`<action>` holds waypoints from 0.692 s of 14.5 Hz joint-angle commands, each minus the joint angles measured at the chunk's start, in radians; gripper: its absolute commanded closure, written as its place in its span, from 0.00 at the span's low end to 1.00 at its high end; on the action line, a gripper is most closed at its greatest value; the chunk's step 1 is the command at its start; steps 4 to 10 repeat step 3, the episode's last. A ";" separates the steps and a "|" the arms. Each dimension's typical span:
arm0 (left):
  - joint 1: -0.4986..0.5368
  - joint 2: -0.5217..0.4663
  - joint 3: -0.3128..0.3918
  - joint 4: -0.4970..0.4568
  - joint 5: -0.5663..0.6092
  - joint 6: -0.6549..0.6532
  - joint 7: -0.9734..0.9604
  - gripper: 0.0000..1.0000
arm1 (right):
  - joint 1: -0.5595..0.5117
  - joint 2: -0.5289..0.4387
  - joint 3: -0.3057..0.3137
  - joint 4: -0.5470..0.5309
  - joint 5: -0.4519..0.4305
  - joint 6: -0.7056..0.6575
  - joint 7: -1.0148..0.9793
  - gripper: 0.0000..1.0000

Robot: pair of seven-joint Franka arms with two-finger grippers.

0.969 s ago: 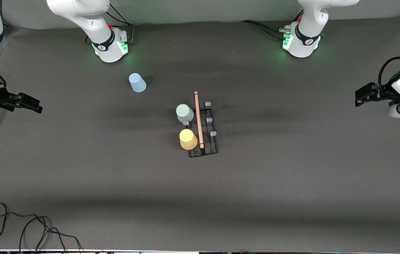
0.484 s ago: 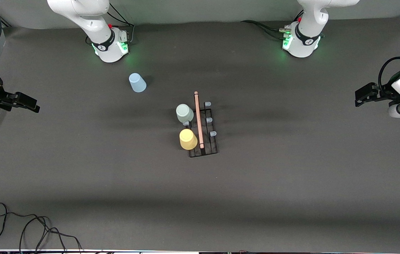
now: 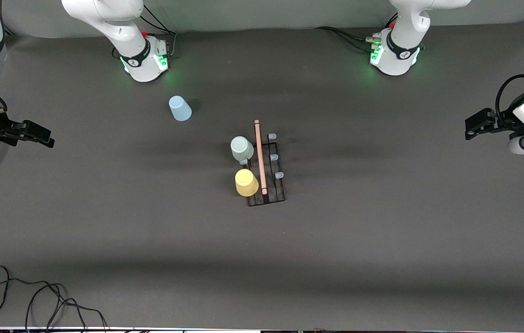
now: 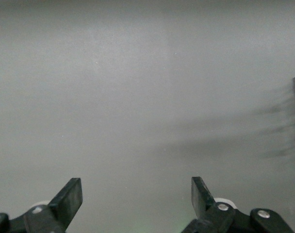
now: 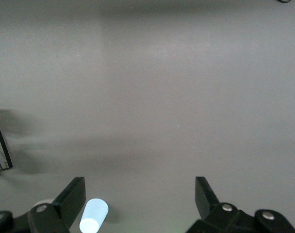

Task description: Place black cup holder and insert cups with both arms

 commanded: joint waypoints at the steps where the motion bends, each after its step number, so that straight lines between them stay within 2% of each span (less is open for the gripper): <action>1: -0.010 -0.004 0.005 0.000 0.016 0.005 0.000 0.00 | 0.017 -0.002 -0.015 0.000 -0.022 0.005 -0.021 0.00; 10: -0.010 -0.004 0.007 0.000 0.016 0.005 0.000 0.00 | 0.016 -0.002 -0.016 0.000 -0.022 0.004 -0.021 0.00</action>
